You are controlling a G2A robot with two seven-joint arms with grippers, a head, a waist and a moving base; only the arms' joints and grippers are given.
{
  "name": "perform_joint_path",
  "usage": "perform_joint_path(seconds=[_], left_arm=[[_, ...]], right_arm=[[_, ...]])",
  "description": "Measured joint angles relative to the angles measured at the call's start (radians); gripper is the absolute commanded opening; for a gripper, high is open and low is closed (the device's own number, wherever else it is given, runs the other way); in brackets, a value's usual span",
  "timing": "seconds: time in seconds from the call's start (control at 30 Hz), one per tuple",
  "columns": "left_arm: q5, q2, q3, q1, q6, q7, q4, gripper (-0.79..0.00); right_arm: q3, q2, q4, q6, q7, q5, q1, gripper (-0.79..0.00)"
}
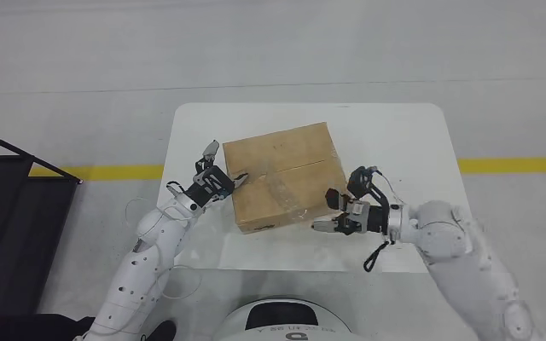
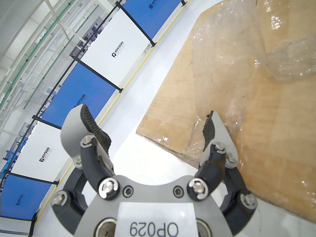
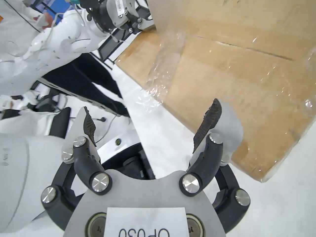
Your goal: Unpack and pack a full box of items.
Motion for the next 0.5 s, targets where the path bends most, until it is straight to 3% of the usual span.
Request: perform_joint_path(seconds=[0.17, 0.3, 0.5], left_arm=[[0.0, 0.0, 0.0, 0.0, 0.0, 0.0, 0.0, 0.0], [0.0, 0.0, 0.0, 0.0, 0.0, 0.0, 0.0, 0.0], [0.0, 0.0, 0.0, 0.0, 0.0, 0.0, 0.0, 0.0]], right_arm=[[-0.046, 0.007, 0.077, 0.025, 0.203, 0.16, 0.089, -0.163], [-0.097, 0.004, 0.108, 0.026, 0.225, 0.178, 0.119, -0.314], [-0.188, -0.008, 0.145, 0.053, 0.203, 0.156, 0.163, -0.286]])
